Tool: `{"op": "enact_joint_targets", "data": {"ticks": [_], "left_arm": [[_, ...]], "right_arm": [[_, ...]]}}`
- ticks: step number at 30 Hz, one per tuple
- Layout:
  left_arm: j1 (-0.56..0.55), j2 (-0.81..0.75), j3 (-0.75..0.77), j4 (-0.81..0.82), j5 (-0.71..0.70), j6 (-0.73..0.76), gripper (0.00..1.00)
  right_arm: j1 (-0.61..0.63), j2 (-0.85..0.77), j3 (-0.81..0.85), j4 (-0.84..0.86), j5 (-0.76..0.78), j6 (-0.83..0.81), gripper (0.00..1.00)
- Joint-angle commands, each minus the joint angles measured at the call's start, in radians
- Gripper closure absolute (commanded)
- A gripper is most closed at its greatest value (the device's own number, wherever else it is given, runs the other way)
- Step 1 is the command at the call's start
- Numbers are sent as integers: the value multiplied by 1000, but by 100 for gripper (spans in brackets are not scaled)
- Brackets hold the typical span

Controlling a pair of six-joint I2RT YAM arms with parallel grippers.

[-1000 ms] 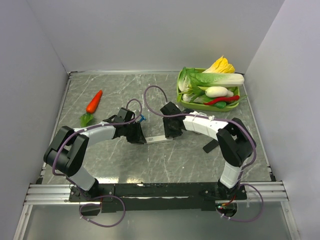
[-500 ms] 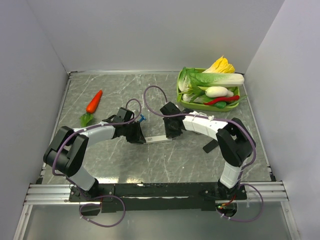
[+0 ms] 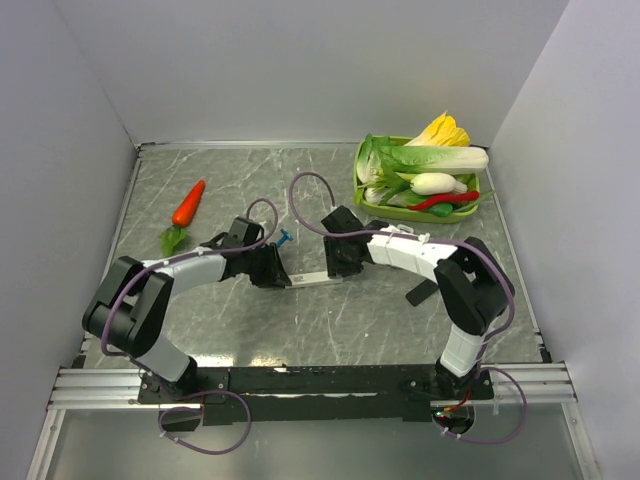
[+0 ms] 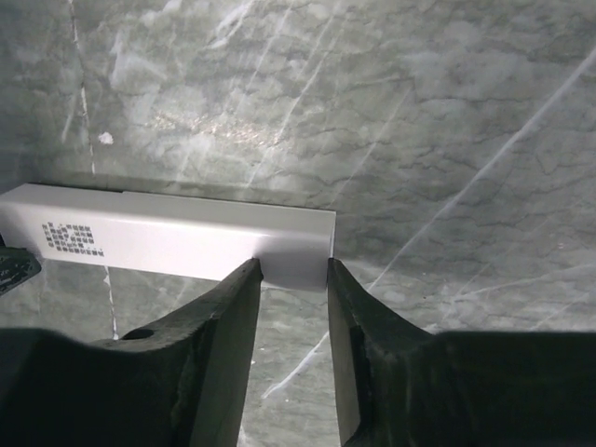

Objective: Load the batteries into the remote control
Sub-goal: Load the battery cover into the remote control, then adjust the remote control at the center of the board.

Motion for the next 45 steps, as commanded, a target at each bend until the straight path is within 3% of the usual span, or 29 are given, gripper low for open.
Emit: {"op": "enact_joint_targets", "data": {"ticks": [1,5,9,15,24,29,34,38,41,45], "left_arm": [[26,-76,-22,75,17,-27,70],[92,-156,-68,42,-49,-23,64],[118,-277,-68,-11,-152,5,52],[138,-467,-44,-99,-301,48,34],[143,-821,-42,-216,-638,105,3],[142,-1004,-71,-212,-795,131,1],[142,-1102,-103,-192,-884,158,1],[143,-1119,-114,-178,-909,172,1],[143,-1100,-122,-166,-893,171,1],[143,-1070,-122,-150,-870,168,1]], "right_arm": [[47,-64,-32,93,-132,-41,51],[34,-146,-43,98,-106,-193,38],[33,-172,-2,78,-149,-472,23],[53,-92,96,-20,-248,-768,21],[103,83,182,-68,-216,-884,21],[140,146,222,-83,-180,-893,22],[160,178,219,-86,-133,-856,33],[159,123,126,-47,-108,-729,67],[160,64,46,-43,-68,-585,81],[140,-33,-78,-71,46,-347,87]]}}
